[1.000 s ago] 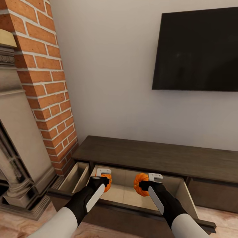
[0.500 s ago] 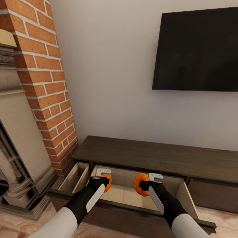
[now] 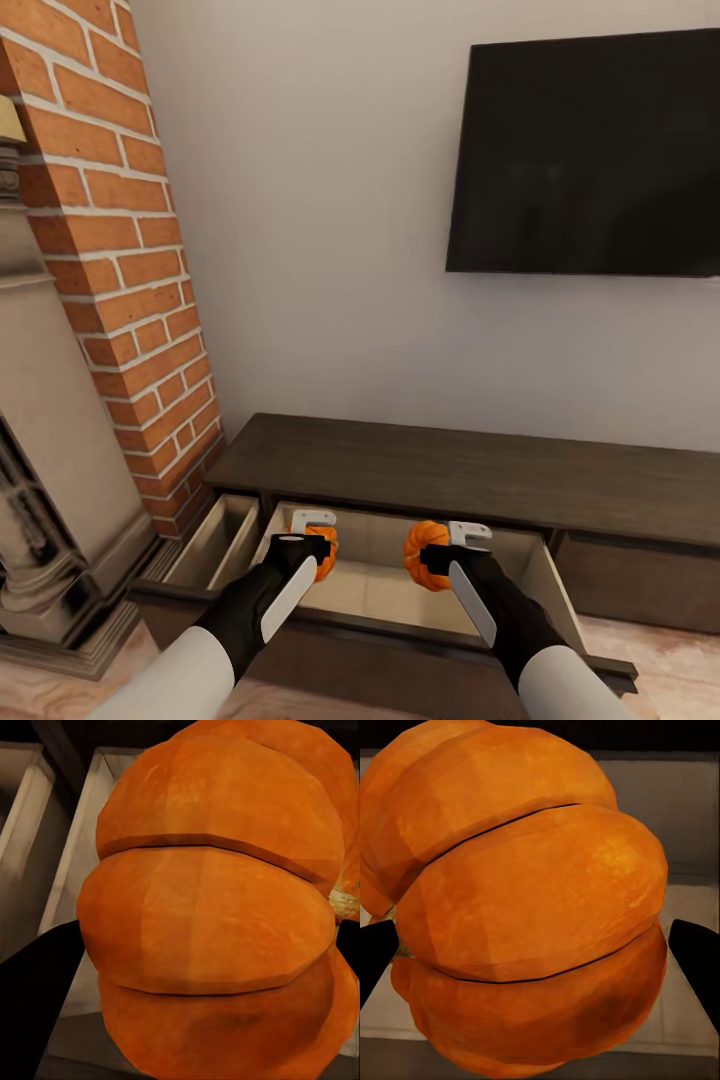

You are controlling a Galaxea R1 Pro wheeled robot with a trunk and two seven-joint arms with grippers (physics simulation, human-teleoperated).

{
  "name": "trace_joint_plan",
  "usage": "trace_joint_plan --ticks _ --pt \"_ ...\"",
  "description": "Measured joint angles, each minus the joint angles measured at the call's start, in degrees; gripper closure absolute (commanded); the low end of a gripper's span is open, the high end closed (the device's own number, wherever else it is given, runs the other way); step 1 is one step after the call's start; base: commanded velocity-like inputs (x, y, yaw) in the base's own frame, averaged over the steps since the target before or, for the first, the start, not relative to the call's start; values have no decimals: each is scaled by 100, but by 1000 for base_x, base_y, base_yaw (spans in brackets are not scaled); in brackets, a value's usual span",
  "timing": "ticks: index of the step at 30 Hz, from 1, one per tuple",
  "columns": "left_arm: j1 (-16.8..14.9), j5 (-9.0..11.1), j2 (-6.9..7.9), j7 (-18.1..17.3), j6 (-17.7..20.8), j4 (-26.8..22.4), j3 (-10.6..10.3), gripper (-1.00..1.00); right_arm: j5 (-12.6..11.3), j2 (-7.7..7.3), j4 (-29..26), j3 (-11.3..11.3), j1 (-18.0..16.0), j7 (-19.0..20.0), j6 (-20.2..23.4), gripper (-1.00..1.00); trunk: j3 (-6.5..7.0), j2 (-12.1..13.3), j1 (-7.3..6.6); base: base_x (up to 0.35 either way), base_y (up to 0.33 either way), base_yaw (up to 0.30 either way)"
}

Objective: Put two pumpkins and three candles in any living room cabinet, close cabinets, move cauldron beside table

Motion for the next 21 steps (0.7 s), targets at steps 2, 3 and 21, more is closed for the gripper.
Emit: trace_joint_plan --ticks 2,3,21 --pt "2 4 0 0 0 0 0 100 -2 -3 0 -5 0 4 -1 100 8 0 0 0 0 -253" --pt "1 8 0 0 -2 0 0 100 0 -4 0 -6 0 5 -3 100 12 0 0 0 0 -255" --pt "2 11 1 0 0 -7 6 100 8 0 2 17 -1 -6 -17 100 52 0 1 -33 3 -117"
